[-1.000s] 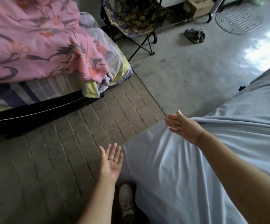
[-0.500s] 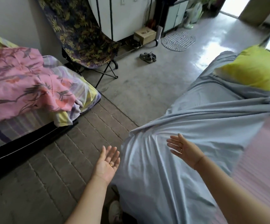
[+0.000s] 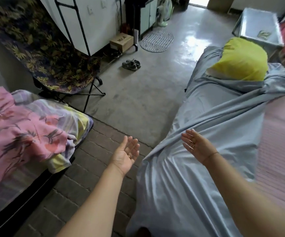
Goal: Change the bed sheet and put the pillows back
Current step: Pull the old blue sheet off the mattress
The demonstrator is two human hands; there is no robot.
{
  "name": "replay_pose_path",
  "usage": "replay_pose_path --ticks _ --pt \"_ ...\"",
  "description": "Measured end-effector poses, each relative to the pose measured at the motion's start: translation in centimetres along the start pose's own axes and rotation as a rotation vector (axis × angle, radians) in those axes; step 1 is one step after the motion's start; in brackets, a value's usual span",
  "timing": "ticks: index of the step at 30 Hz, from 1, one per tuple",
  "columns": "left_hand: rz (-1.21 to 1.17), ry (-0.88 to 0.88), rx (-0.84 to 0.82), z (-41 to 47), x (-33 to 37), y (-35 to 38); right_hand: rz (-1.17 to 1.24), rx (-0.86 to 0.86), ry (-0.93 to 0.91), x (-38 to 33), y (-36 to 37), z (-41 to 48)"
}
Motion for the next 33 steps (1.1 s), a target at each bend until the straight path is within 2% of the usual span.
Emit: replay_pose_path --ticks 8,12,23,33 --pt "0.249 -0.133 -0.119 7.8 8.9 -0.1 0.282 0.167 -0.028 1.7 5.6 3.8" --pt "0.386 -0.197 -0.163 12.2 11.0 3.1 0.388 0.253 -0.066 0.7 5.8 6.3" --pt "0.777 -0.342 -0.338 24.7 11.7 19.6 0.745 0.58 -0.153 -5.6 -0.6 15.1" --pt "1.047 -0.436 -0.552 35.0 9.0 37.8 1.011 0.761 -0.26 -13.1 -5.7 22.3"
Point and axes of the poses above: each hand's wrist, its own z-axis towards the middle knuckle, its own y-axis out of the palm, x = y × z, the point moved 8 cm from there along z, towards the middle knuckle, and after that the axes turned 8 degrees about z, right-handed, at the moved point
